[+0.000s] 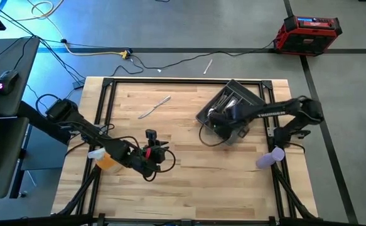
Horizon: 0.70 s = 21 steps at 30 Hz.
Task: Sort silverware
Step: Put the knife in the silverware tray
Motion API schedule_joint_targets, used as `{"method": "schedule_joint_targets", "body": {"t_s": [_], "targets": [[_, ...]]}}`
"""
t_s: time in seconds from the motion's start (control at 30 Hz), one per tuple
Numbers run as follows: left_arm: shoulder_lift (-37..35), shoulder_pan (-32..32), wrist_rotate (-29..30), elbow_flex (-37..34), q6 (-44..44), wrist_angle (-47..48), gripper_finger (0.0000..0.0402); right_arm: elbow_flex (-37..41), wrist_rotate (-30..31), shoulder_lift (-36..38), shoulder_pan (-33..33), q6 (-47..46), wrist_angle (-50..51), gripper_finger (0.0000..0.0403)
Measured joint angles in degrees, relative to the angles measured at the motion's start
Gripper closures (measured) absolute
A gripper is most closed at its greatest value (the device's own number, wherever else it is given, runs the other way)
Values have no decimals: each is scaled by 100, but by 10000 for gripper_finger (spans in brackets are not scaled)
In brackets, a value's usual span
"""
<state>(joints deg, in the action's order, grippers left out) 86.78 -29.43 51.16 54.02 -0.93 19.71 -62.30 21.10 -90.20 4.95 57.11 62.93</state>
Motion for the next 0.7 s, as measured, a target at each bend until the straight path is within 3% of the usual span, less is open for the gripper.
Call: {"method": "schedule_joint_targets", "body": {"t_s": [0.17, 0.4, 0.53, 0.7], "targets": [[4, 0, -2, 2, -46, 20, 319, 588, 74, -1, 878, 308, -584, 403], [2, 3, -3, 2, -46, 17, 319, 944, 295, -1, 1485, 344, -508, 393], [4, 5, -10, 2, -109, 17, 319, 1029, 958, 1, 1547, 497, -603, 359], [2, 138, -415, 2, -533, 84, 319, 1031, 1326, 1, 1528, 744, -651, 301]]}}
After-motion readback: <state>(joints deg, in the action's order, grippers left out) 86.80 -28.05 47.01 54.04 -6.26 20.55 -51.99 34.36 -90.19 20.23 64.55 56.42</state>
